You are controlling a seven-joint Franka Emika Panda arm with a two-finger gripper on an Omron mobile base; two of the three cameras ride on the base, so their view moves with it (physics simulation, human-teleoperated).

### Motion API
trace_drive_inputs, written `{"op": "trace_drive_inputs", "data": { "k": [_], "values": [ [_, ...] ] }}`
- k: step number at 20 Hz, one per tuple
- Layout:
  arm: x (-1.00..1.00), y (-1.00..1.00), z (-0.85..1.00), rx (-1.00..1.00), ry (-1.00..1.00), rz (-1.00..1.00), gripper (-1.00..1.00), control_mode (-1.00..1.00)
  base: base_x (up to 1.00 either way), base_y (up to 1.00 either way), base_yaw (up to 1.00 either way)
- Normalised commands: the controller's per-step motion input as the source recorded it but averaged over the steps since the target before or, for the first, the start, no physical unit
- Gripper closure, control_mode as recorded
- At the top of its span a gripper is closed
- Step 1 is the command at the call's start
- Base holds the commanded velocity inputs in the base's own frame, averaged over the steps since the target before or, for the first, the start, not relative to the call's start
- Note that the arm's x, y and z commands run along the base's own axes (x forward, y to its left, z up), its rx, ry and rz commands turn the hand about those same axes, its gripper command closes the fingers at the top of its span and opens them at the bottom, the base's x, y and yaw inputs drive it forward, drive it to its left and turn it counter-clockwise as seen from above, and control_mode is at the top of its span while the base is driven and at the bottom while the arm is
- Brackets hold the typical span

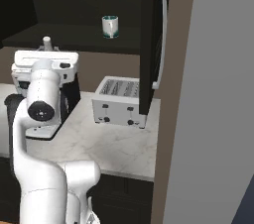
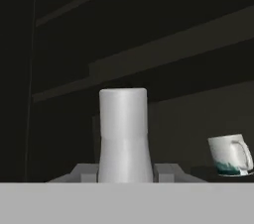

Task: Open the cabinet directly in front. Then move the liquor and the mug to the dining counter with the jar on it.

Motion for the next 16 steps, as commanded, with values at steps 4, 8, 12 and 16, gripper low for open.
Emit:
{"op": "trace_drive_inputs", "data": {
  "k": [4, 8, 12, 16],
  "values": [
    [-0.41, 0.06, -0.12, -0.05, 0.08, 0.11, 1.0, -1.0, 0.0, 0.0, 0.0],
    [0.0, 0.0, 0.0, 0.0, 0.0, 0.0, 1.0, -1.0, 0.0, 0.0, 0.0],
    [-0.04, 0.11, 0.0, 0.0, -0.09, -0.01, 1.0, -1.0, 0.0, 0.0, 0.0],
    [-0.09, 0.37, 0.04, 0.0, -0.25, -0.06, 1.0, -1.0, 0.0, 0.0, 0.0]
  ]
}}
